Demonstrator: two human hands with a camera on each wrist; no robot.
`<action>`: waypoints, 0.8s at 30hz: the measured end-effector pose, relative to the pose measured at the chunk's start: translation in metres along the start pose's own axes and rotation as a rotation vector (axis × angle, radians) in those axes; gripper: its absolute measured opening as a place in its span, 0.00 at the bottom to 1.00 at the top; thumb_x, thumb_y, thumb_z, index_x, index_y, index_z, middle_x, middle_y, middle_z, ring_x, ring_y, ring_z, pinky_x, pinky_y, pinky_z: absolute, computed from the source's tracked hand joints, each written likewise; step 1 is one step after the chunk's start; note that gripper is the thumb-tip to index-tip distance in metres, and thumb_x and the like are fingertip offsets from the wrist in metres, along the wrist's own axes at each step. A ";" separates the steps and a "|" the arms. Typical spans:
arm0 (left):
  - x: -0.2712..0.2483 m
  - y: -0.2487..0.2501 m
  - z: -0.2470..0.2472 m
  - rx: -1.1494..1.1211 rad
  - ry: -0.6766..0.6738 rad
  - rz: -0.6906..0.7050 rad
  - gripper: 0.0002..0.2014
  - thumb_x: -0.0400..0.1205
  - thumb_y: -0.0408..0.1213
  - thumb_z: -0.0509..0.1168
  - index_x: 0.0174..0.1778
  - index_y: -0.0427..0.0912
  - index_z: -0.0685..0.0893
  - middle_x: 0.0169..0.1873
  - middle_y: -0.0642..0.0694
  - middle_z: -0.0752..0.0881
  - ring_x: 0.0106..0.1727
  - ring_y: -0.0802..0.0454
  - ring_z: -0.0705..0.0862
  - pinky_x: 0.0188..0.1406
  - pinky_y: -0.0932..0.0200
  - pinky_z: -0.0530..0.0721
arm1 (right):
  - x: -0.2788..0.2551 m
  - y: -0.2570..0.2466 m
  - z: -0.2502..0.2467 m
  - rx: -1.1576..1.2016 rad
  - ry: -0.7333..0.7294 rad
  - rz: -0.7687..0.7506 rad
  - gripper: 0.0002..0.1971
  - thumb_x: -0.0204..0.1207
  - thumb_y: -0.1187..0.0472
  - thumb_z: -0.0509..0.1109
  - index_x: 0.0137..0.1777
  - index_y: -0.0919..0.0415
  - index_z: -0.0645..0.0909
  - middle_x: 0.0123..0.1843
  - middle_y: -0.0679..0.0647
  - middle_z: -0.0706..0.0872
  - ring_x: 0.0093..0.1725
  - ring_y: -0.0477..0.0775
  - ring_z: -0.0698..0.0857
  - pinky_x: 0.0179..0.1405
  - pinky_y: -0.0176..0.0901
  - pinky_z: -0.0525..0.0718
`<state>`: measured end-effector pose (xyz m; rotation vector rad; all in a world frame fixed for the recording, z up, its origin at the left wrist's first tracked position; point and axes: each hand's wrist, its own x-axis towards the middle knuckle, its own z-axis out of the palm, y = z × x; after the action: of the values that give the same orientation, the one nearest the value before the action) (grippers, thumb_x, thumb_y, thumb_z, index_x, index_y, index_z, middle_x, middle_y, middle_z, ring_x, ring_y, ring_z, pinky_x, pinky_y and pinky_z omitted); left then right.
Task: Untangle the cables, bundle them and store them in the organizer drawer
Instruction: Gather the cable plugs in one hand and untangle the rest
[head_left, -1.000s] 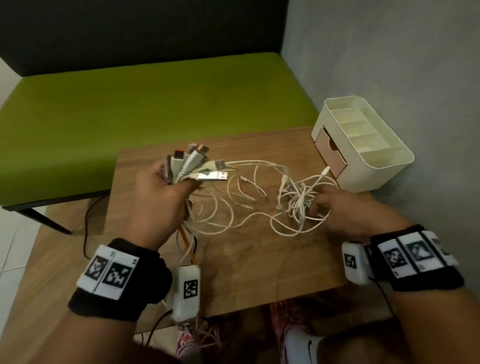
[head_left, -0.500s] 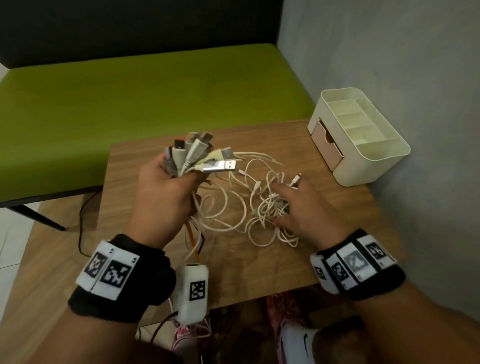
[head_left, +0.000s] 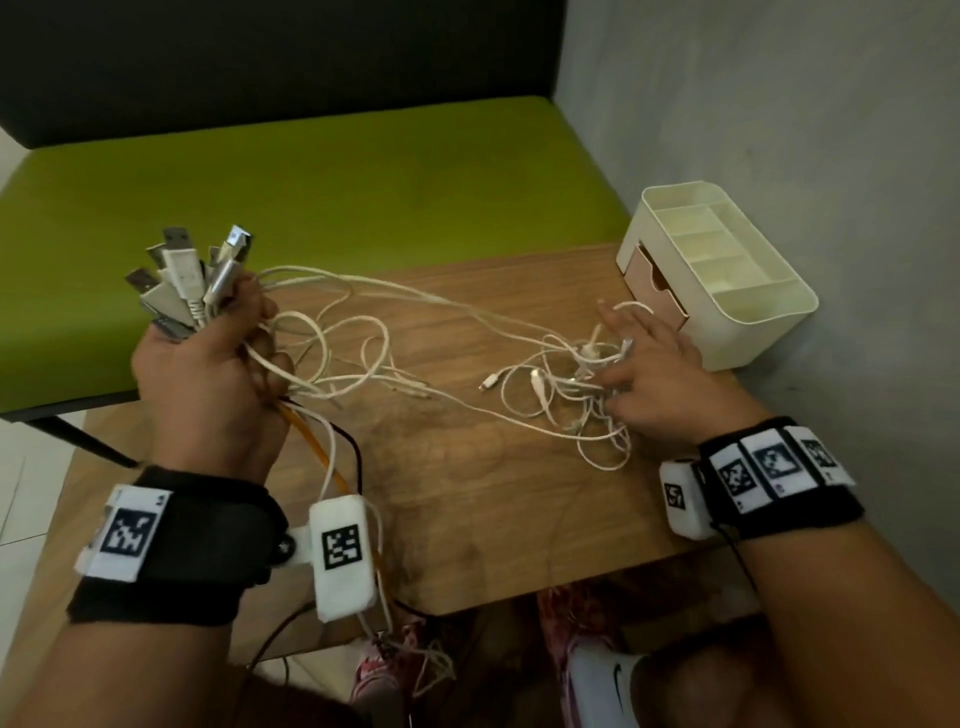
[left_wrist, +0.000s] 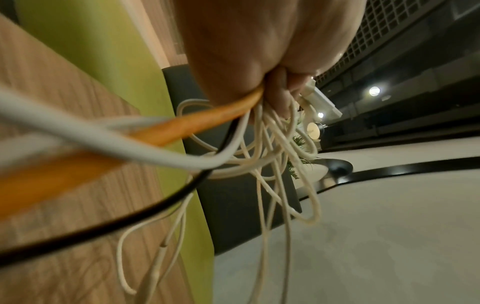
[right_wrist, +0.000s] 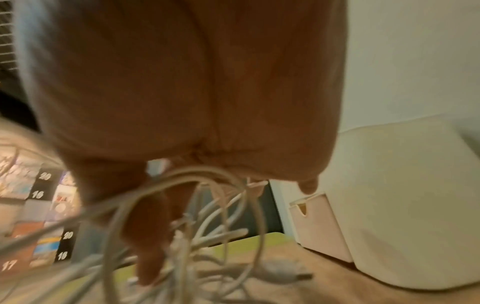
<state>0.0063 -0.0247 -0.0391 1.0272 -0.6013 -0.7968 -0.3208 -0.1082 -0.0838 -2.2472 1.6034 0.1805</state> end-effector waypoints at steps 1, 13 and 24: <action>-0.001 0.000 0.000 0.027 -0.020 -0.005 0.03 0.82 0.29 0.67 0.48 0.41 0.80 0.29 0.47 0.79 0.19 0.59 0.68 0.17 0.64 0.64 | -0.004 0.003 -0.004 0.117 0.020 -0.053 0.14 0.74 0.55 0.73 0.51 0.30 0.86 0.88 0.37 0.46 0.87 0.50 0.43 0.84 0.64 0.44; -0.013 -0.022 0.017 0.194 -0.131 -0.062 0.13 0.79 0.32 0.70 0.55 0.31 0.78 0.32 0.42 0.82 0.19 0.54 0.68 0.18 0.64 0.64 | -0.015 -0.027 -0.001 0.276 -0.008 0.358 0.47 0.68 0.21 0.61 0.82 0.46 0.62 0.76 0.54 0.79 0.64 0.59 0.85 0.65 0.57 0.81; -0.019 -0.023 0.023 0.343 -0.151 -0.183 0.07 0.79 0.27 0.69 0.39 0.42 0.82 0.42 0.35 0.78 0.20 0.51 0.64 0.16 0.64 0.63 | -0.005 -0.024 0.001 0.531 0.231 0.168 0.10 0.79 0.60 0.72 0.58 0.47 0.85 0.49 0.48 0.90 0.38 0.47 0.88 0.41 0.40 0.87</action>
<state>-0.0292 -0.0278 -0.0520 1.3584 -0.8001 -0.9590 -0.2996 -0.0969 -0.0777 -1.7726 1.7050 -0.4294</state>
